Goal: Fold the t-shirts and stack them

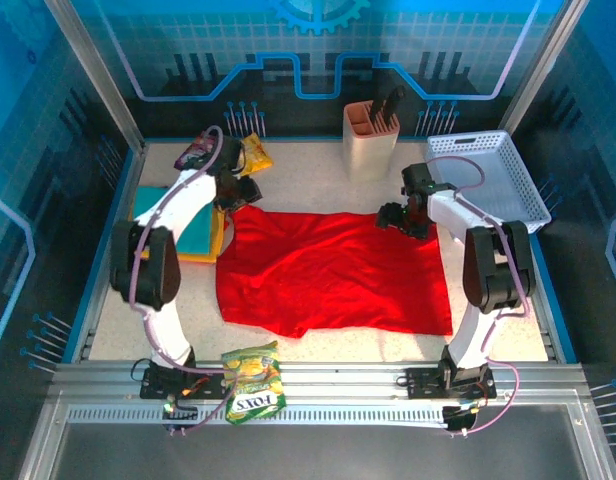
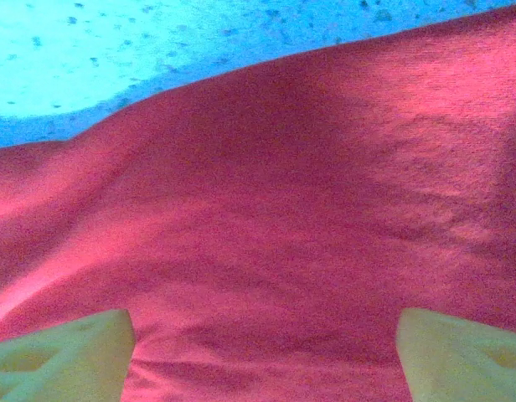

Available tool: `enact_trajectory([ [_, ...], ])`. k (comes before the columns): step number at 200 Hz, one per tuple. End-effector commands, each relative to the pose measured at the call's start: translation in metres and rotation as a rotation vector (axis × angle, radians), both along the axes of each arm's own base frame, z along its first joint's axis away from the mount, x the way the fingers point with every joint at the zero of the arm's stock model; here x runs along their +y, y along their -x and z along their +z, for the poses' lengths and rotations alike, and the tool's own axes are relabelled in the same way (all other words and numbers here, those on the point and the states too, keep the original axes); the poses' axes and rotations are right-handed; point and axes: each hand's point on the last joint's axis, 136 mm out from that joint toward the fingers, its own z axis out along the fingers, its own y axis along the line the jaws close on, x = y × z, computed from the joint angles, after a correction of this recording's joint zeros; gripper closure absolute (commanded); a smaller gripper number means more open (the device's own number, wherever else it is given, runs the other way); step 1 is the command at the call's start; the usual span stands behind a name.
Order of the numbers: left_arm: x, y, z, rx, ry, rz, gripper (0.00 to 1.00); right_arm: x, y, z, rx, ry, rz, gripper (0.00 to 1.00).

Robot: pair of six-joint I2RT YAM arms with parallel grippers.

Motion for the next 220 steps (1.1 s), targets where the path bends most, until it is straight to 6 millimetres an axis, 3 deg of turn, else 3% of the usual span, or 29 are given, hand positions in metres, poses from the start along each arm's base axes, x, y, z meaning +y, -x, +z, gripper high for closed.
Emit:
enact_trajectory([
  [1,-0.019,-0.009,-0.031,0.087,0.085,-0.025,0.60,-0.014,-0.002,-0.013,0.058,0.044,-0.006,0.18],
  [35,-0.012,-0.018,-0.067,0.148,0.039,-0.009,0.61,-0.034,-0.005,-0.030,0.117,0.069,-0.037,0.18],
  [63,0.017,-0.013,-0.089,0.211,-0.027,0.032,0.64,-0.060,-0.004,-0.034,0.167,0.159,-0.066,0.19],
  [85,0.038,-0.015,-0.094,0.214,-0.022,0.073,0.65,-0.068,-0.007,-0.026,0.154,0.183,-0.081,0.19],
  [101,0.040,-0.019,-0.083,0.189,0.000,0.064,0.66,-0.059,-0.013,-0.015,0.108,0.172,-0.049,0.19],
  [132,0.012,-0.021,-0.043,0.100,0.067,-0.019,0.63,-0.036,-0.019,0.010,0.017,0.164,0.003,0.18],
  [152,-0.014,-0.006,-0.035,0.102,0.062,-0.086,0.62,-0.021,-0.018,0.011,0.006,0.153,0.027,0.18],
  [166,-0.027,0.007,-0.045,0.121,0.059,-0.094,0.62,-0.014,-0.017,0.002,0.023,0.155,0.042,0.18],
  [194,-0.040,0.025,-0.086,0.202,0.054,-0.079,0.64,-0.012,-0.015,-0.024,0.095,0.173,0.045,0.18],
  [220,-0.042,0.024,-0.109,0.236,0.047,-0.081,0.65,-0.013,-0.021,-0.039,0.134,0.190,0.046,0.18],
])
